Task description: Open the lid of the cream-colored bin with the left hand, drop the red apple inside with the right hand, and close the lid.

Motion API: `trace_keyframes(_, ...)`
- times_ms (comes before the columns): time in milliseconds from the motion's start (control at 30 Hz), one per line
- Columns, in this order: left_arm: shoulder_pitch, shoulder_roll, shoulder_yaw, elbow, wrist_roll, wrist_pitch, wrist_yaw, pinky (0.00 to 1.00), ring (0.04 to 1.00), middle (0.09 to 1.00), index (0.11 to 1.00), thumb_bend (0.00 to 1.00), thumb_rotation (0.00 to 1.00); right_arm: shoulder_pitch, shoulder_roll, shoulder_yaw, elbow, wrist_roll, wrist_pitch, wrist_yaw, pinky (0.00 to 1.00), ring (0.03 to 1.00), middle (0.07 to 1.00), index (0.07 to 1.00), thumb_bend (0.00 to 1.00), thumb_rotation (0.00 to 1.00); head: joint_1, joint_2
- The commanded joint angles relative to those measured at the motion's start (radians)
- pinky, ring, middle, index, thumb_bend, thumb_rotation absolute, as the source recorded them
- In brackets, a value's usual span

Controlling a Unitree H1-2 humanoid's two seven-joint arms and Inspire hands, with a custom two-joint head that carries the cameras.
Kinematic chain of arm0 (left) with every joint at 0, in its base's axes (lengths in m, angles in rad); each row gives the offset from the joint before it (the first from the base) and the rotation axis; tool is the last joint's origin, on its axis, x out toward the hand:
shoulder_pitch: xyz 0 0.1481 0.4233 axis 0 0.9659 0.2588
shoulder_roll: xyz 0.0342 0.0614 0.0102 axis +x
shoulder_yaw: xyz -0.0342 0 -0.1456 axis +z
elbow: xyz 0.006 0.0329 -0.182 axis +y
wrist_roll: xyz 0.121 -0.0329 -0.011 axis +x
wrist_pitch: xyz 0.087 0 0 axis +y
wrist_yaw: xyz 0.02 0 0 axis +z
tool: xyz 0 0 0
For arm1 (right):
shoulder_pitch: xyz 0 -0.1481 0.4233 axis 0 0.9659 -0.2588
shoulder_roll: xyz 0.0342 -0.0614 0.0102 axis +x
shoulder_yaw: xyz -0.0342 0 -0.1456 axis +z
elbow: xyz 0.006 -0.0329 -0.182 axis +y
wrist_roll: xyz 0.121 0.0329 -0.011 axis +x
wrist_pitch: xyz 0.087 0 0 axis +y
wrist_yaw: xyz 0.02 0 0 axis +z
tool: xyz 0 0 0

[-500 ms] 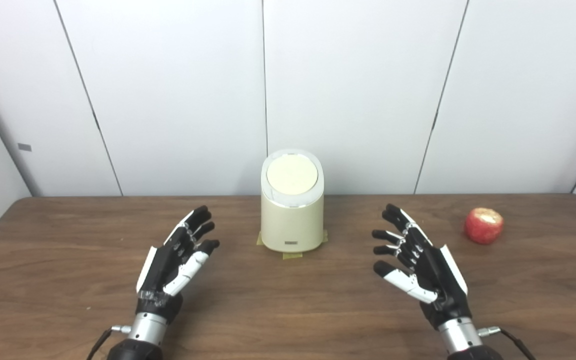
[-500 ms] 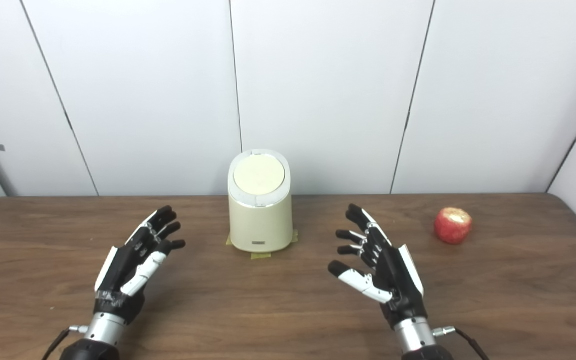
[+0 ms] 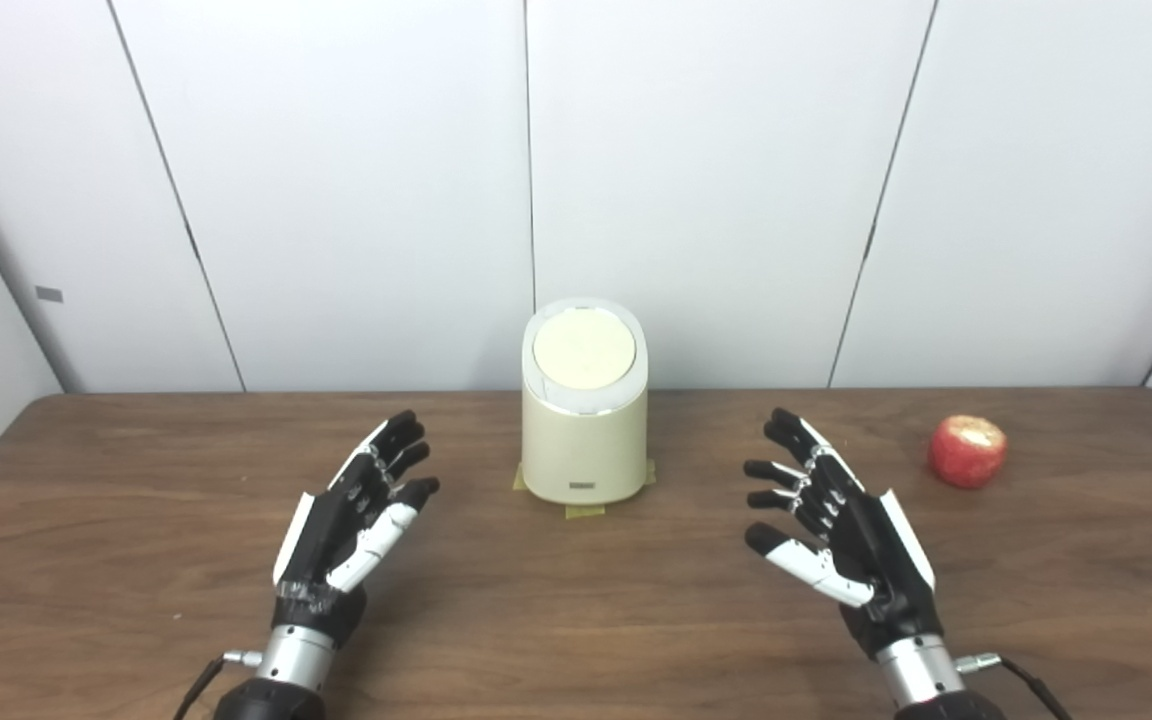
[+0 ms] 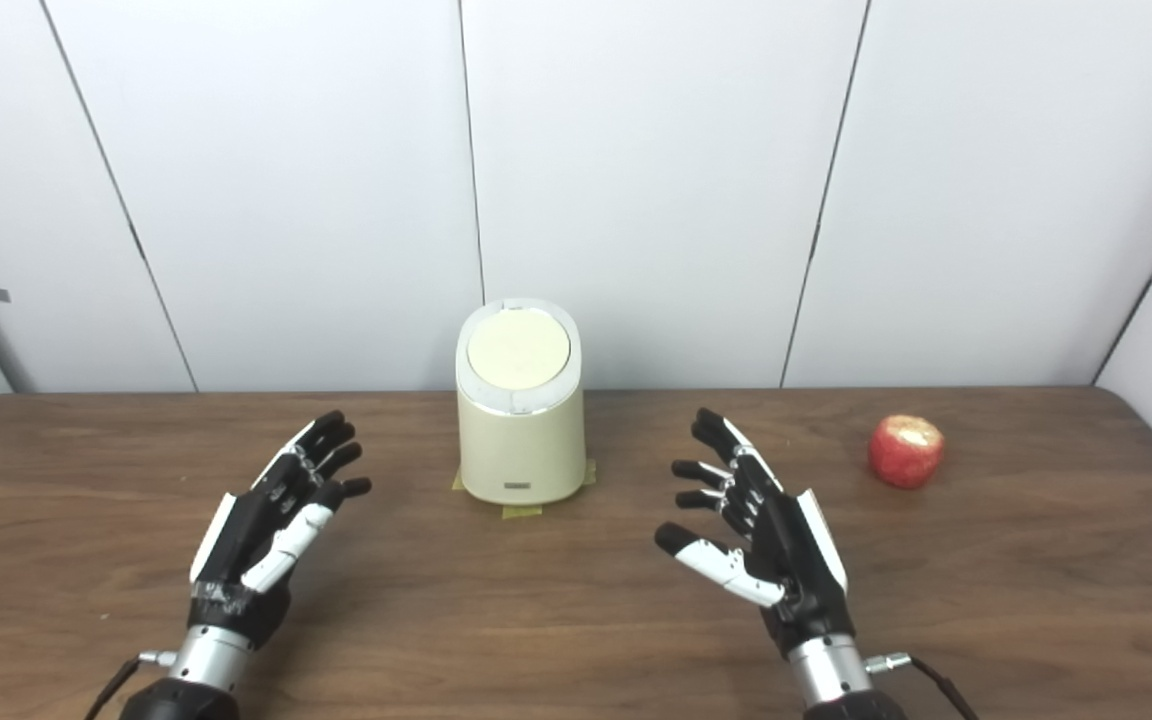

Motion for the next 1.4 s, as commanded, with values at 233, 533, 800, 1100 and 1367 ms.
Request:
trace_keyframes(233, -0.061, 0.001, -0.012, -0.055, 0.060, 0.015, 0.051, 0.84, 0.962, 0.980, 0.992, 0.82, 0.54, -0.045, -0.010, -0.005, 0.013, 0.022, -0.027, 0.004, 0.66, 0.781, 0.905, 0.896, 0.81, 0.47, 0.007, -0.007)
trace_keyframes(533, -0.202, 0.025, -0.068, -0.084, 0.268, 0.176, 0.130, 1.00, 1.000, 1.000, 1.000, 0.89, 0.61, -0.044, -0.014, -0.006, 0.026, 0.012, -0.038, -0.003, 0.65, 0.767, 0.899, 0.900, 0.80, 0.49, 0.024, -0.019)
trace_keyframes(800, -0.351, 0.013, -0.107, -0.051, 0.343, 0.308, 0.147, 1.00, 1.000, 1.000, 1.000, 0.87, 0.55, -0.047, -0.017, -0.008, 0.034, 0.009, -0.039, -0.004, 0.66, 0.772, 0.894, 0.894, 0.81, 0.49, 0.026, -0.019)
trace_keyframes(1100, -0.504, -0.013, -0.155, 0.006, 0.453, 0.463, 0.206, 0.95, 1.000, 1.000, 1.000, 0.85, 0.55, -0.045, -0.012, -0.010, 0.030, 0.026, -0.042, -0.001, 0.68, 0.787, 0.902, 0.892, 0.78, 0.45, 0.031, -0.017)
trace_keyframes(1367, -0.584, -0.020, -0.190, 0.123, 0.521, 0.434, 0.263, 0.93, 1.000, 1.000, 1.000, 0.84, 0.47, -0.049, -0.010, -0.007, 0.032, 0.005, -0.044, -0.008, 0.66, 0.787, 0.899, 0.891, 0.78, 0.48, 0.030, -0.016)
